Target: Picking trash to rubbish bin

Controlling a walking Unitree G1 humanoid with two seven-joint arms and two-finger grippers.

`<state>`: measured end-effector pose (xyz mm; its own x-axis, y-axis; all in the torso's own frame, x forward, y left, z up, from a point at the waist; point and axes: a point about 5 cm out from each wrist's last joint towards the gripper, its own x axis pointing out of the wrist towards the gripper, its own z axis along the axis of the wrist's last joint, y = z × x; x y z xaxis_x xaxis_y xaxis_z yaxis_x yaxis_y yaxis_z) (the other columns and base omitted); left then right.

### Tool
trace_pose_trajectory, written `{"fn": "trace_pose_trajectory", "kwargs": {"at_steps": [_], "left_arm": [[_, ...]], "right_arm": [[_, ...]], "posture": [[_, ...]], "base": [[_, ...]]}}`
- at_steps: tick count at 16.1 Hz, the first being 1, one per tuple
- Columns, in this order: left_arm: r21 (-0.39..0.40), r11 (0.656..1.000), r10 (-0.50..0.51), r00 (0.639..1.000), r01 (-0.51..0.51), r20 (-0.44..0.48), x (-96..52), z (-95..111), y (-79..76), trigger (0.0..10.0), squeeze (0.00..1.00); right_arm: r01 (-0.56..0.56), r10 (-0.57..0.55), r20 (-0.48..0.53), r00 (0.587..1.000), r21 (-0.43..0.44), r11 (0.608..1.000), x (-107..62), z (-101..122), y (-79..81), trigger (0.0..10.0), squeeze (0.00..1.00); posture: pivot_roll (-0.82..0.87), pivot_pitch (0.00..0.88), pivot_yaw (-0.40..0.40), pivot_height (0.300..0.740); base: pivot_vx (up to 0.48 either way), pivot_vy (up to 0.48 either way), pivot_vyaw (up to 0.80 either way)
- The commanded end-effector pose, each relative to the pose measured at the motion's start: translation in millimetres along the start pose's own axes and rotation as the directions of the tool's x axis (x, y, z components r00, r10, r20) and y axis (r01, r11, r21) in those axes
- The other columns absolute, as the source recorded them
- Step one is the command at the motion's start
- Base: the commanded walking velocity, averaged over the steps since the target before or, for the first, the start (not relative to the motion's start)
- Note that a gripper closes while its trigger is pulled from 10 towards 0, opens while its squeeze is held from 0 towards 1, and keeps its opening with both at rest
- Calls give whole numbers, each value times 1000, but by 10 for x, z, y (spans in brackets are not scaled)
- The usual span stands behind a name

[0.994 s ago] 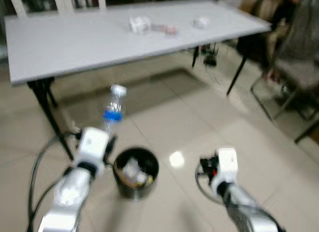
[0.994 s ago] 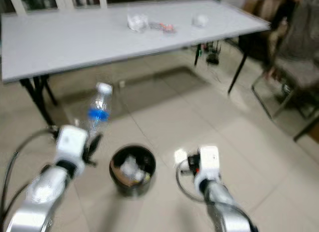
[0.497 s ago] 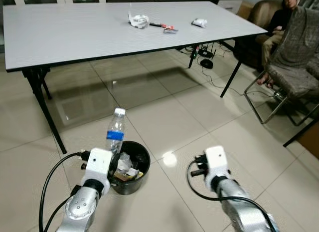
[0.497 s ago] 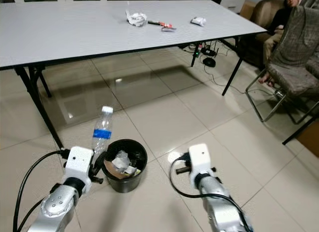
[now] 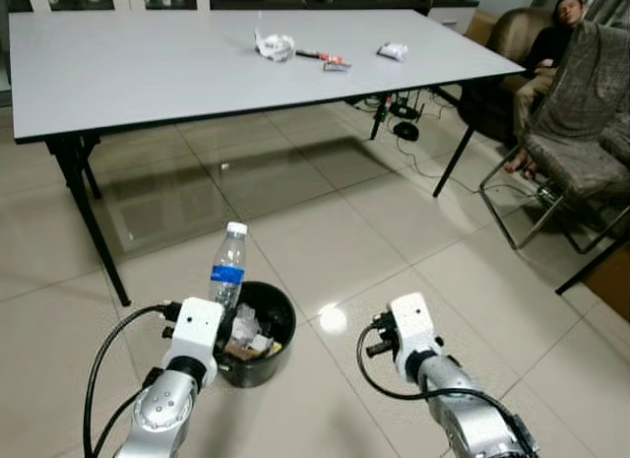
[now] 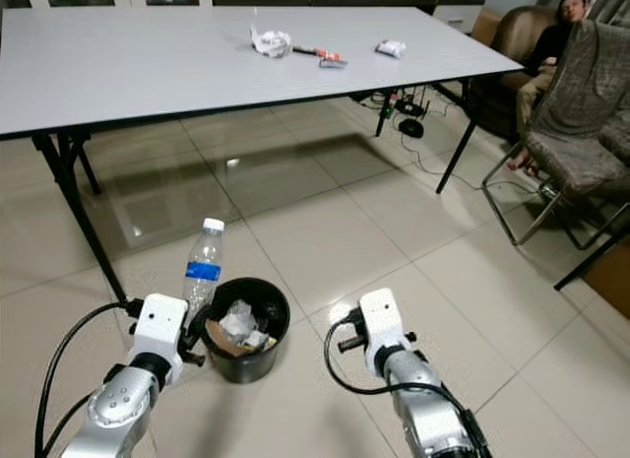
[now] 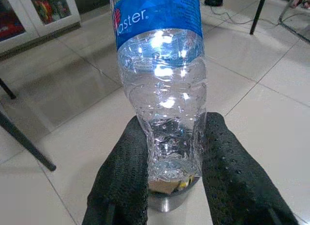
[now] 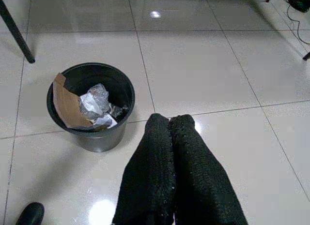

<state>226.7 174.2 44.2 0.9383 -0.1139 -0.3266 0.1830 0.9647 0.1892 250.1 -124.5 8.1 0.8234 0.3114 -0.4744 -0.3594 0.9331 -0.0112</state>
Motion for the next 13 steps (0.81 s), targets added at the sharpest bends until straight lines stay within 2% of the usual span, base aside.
{"fn": "trace_pose_trajectory", "kwargs": {"at_steps": [1,13], "left_arm": [[9,1000,-17,1000,17,9,41,8,-43,10000,0],[64,997,-46,998,48,-43,259,-127,101,10000,0]], "right_arm": [[1,-1,1,1000,-16,1000,-7,3,-49,10000,0],[-23,22,-25,999,-26,999,-62,-89,-50,10000,0]], "posture": [[43,0,-154,740],[24,32,-154,740]], "base": [[292,0,0],[290,0,0]]}}
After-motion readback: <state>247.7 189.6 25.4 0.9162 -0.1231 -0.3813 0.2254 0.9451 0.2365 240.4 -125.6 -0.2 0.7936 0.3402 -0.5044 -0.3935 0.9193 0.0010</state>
